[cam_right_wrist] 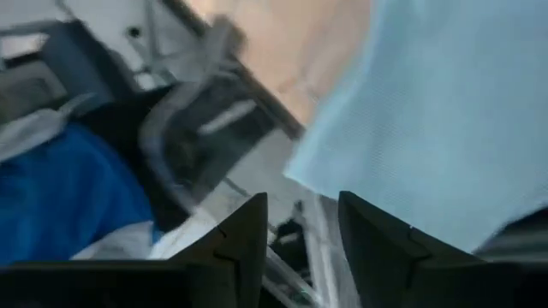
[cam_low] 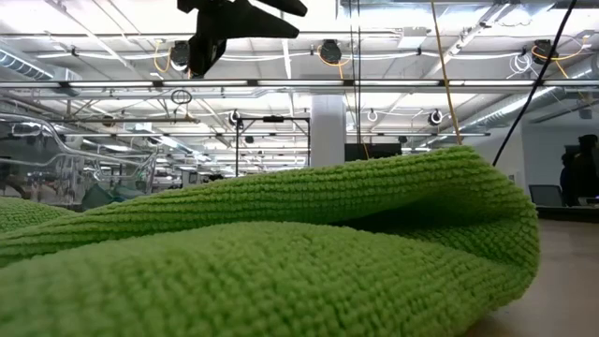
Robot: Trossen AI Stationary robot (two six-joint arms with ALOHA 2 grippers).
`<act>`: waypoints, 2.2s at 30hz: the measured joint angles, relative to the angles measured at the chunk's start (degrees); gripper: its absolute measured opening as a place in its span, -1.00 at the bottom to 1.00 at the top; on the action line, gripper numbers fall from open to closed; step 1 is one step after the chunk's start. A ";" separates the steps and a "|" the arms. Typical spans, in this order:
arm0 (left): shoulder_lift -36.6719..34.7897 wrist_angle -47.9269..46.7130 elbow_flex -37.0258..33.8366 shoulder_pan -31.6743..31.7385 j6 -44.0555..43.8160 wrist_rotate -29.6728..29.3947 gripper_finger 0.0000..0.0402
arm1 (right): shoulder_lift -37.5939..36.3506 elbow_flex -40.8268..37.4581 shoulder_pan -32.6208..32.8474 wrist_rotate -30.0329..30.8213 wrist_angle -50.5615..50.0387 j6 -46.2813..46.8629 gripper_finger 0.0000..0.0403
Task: Sort microfiber towel by color & place in baskets
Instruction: Put the folded blue microfiber towel into the right transparent bin, then fold the blue microfiber towel
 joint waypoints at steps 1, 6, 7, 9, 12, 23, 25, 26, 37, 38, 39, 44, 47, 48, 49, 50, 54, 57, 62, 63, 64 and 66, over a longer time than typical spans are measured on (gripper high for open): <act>0.00 -0.03 0.00 -0.01 -0.06 -0.04 -0.52 | 0.97 0.00 0.19 -0.41 -0.12 0.41 -0.35; 0.00 0.43 0.00 -0.01 -0.16 -0.19 -0.52 | 6.80 0.00 0.29 -1.67 1.92 0.86 -0.38; 0.00 0.45 0.00 0.01 -0.18 -0.30 -0.52 | 7.84 0.00 0.27 -1.70 2.46 0.84 -0.39; 0.00 0.42 0.00 0.06 -0.66 -1.51 -0.52 | 9.67 0.00 0.27 -1.62 2.25 0.84 -0.39; 0.00 0.44 0.00 0.06 -1.85 -5.28 -0.52 | 11.94 0.02 0.16 -1.44 0.42 1.12 -0.37; 0.00 5.44 0.00 3.42 -1.29 -12.32 -0.52 | 11.64 0.17 -3.64 5.56 -7.80 -2.78 -0.09; 0.00 7.06 0.00 4.14 0.73 -11.21 -0.52 | 8.98 0.02 -4.37 6.30 -13.80 -3.57 -0.07; -0.11 7.79 0.00 4.42 2.07 -10.37 -0.52 | 7.18 -0.11 -4.69 6.30 -16.78 -3.62 -0.07; -2.19 -32.09 15.77 7.37 2.53 -10.14 -0.52 | -12.25 -0.13 -5.22 6.37 -22.66 -6.51 -0.17; -2.04 -35.82 17.26 8.15 0.25 -9.03 -0.52 | -13.46 -0.13 -5.51 6.44 -22.71 -7.00 -0.17; -1.98 -39.50 18.18 9.01 -1.87 -7.63 -0.51 | -14.58 -0.11 -6.00 6.63 -22.79 -6.89 -0.17; -1.90 -46.45 18.62 15.12 -3.65 4.72 -0.37 | -16.70 1.42 -7.82 17.35 -23.00 -5.58 -0.17; -1.25 -44.69 17.95 18.70 2.77 13.73 -0.23 | -16.45 4.33 -9.63 24.43 -22.72 -11.33 -0.17; -0.65 -42.95 18.04 19.45 4.94 15.27 -0.19 | -16.31 5.50 -10.38 25.83 -22.89 -13.82 -0.17; -0.23 -42.33 18.46 19.95 5.91 15.96 -0.16 | -16.27 6.70 -11.11 26.81 -22.83 -16.58 -0.17; 0.07 -42.37 18.96 20.26 5.98 15.96 -0.14 | -16.23 7.91 -11.77 27.53 -23.00 -19.57 -0.17; 2.22 -42.13 23.60 20.76 4.44 12.68 -0.14 | -16.08 12.55 -14.21 29.07 -22.73 -33.35 -0.17; 5.29 -43.24 29.24 20.84 6.19 12.56 -0.19 | -16.07 14.95 -16.08 28.68 -21.78 -44.82 -0.17; 12.02 -50.99 42.58 20.22 7.42 13.23 -0.33 | -17.37 16.06 -19.01 30.13 -22.98 -60.27 -0.17; 13.50 -53.04 44.92 20.19 7.33 13.21 -0.36 | -17.90 16.06 -19.67 30.39 -22.90 -63.30 -0.17; 15.05 -54.32 47.01 20.19 7.29 13.23 -0.39 | -18.38 16.06 -20.25 30.55 -22.52 -66.44 -0.17; 17.59 -56.29 50.26 20.25 7.33 13.15 -0.44 | -19.21 16.06 -20.89 31.47 -20.51 -74.03 -0.17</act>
